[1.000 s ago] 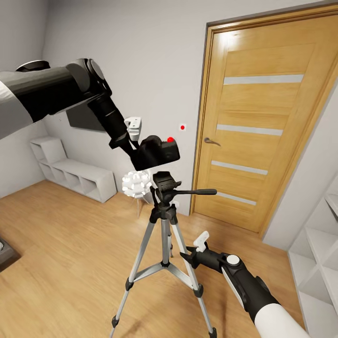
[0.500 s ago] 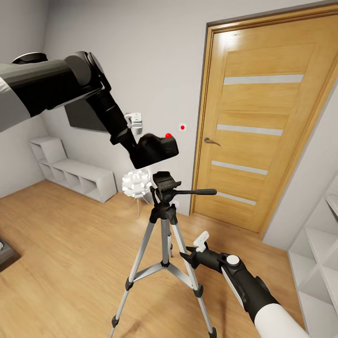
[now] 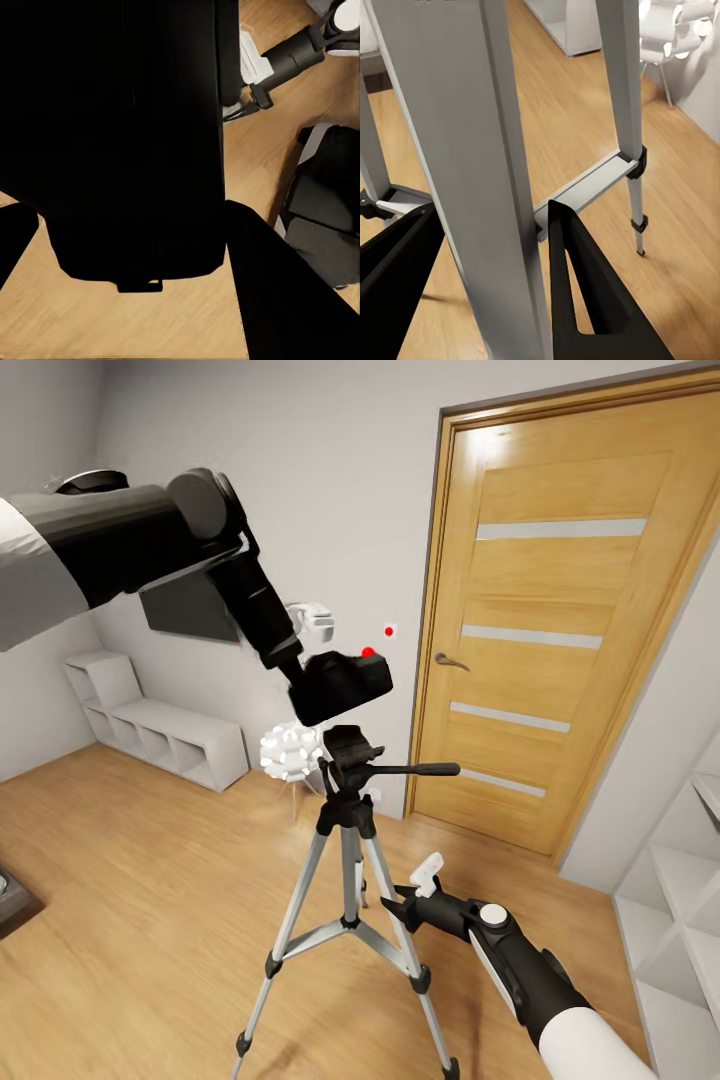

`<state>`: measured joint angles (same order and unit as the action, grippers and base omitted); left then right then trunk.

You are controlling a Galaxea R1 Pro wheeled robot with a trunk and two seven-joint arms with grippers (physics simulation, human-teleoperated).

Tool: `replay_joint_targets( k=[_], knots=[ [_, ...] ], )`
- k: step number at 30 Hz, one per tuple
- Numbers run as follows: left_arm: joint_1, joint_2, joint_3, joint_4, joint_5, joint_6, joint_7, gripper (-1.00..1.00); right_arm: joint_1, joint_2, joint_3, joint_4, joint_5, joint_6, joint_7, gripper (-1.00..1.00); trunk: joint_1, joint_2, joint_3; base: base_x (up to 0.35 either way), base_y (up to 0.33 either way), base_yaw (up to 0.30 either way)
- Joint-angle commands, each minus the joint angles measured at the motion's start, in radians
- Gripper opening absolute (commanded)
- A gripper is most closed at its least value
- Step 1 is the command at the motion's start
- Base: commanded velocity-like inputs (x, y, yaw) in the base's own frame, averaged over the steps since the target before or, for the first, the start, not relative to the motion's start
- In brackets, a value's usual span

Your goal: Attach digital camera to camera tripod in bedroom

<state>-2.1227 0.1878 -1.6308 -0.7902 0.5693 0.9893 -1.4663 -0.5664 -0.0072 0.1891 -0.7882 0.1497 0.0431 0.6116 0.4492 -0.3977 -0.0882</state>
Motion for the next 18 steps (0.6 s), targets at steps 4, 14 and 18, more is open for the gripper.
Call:
replay_joint_targets(
  k=[4,14,18],
  knots=[
    [-0.003,-0.023,-0.006,0.007,-0.001,0.029,-0.002,-1.0,0.0,0.0,0.003,-0.004,-0.009,0.004,-0.07,-1.0,0.001,-0.002,-0.002,0.0,0.0,0.0],
    [-0.007,-0.032,-0.007,0.008,-0.008,0.034,-0.001,-1.0,0.0,0.0,0.003,-0.004,-0.009,0.003,-0.07,-1.0,0.001,-0.002,-0.002,0.0,0.0,0.0],
    [-0.009,-0.032,-0.007,0.007,-0.009,0.033,-0.001,-1.0,0.0,0.0,0.003,-0.004,-0.009,0.003,-0.07,-1.0,0.001,-0.002,-0.002,0.0,0.0,0.0]
  ],
)
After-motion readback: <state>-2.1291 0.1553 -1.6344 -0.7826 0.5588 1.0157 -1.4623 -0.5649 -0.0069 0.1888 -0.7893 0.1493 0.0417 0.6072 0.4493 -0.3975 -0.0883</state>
